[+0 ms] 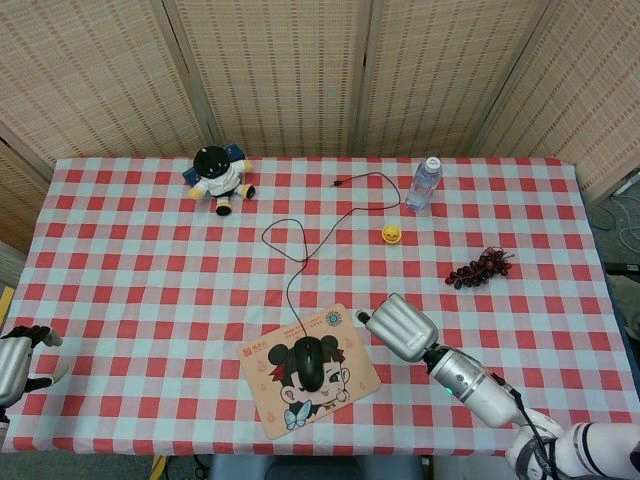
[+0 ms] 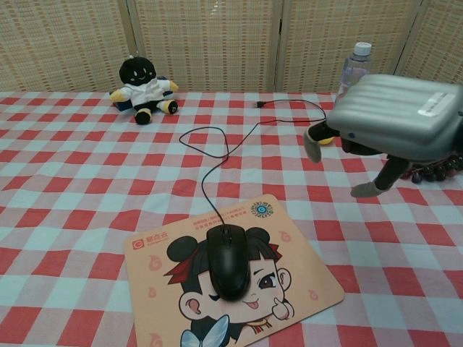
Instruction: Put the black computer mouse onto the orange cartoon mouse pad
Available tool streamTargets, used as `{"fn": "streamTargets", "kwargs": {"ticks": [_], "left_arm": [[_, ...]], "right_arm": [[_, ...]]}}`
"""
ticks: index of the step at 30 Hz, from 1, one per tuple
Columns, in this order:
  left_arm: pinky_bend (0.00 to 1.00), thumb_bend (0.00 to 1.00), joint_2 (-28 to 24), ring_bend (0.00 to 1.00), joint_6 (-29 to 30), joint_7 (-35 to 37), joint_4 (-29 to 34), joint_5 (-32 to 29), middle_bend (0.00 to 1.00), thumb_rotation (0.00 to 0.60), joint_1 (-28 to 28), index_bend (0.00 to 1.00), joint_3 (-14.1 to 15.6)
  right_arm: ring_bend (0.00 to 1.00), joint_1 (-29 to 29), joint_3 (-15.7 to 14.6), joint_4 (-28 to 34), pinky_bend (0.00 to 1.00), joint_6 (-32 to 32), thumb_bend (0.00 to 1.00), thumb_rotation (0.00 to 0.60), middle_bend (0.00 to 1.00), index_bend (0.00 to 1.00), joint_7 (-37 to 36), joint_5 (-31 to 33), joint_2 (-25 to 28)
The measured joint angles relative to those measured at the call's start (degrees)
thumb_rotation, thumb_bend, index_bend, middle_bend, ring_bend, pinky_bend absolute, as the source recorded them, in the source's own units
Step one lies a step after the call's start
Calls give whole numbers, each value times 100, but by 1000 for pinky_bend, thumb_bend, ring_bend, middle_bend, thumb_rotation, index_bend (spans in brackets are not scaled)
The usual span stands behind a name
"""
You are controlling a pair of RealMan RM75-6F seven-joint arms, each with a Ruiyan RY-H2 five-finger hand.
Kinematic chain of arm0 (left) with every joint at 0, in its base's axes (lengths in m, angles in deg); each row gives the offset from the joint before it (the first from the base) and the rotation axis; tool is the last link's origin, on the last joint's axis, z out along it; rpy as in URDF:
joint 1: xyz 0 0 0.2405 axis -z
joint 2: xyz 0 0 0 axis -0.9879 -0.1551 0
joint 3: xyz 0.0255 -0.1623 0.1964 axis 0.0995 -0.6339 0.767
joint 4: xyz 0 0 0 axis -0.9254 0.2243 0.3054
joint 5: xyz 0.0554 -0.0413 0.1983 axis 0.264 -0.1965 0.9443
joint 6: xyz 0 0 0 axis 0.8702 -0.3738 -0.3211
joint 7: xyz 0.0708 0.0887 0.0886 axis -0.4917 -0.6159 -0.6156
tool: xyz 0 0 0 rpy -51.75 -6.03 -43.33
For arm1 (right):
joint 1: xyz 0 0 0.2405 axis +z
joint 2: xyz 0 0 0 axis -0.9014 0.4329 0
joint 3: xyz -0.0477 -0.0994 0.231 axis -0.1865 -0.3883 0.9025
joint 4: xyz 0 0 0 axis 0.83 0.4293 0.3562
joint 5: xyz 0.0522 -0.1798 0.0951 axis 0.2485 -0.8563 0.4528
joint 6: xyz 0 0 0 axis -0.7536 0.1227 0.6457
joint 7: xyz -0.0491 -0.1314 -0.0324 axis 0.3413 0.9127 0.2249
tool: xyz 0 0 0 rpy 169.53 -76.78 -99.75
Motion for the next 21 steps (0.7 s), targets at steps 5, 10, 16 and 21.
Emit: {"fn": "streamTargets", "kwargs": {"ticks": [5,10,16,21], "left_arm": [[550,167,91,382,72,-11,-49,175,481,600,15,610,36],[550,166,200,382,208,21,-117,447,481,600,23,610,90],[550,166,318,382,412,19,-161,779,481,600,18,610,179],[550,166,361,383,503,-51,-138,927,481,600,3,610,239]], "right_arm": [[775,-459,-29,135,938,478,0,600,834,413,-198,23,338],[628,-1017,-80,151,766,1053,0,600,727,413,-478,16,598],[567,-1736,-133,-50,667,1792,0,600,672,413,-1020,-29,717],[532,-2309,-127,-453,632,2256,0,600,650,413,-1589,-15,702]]}}
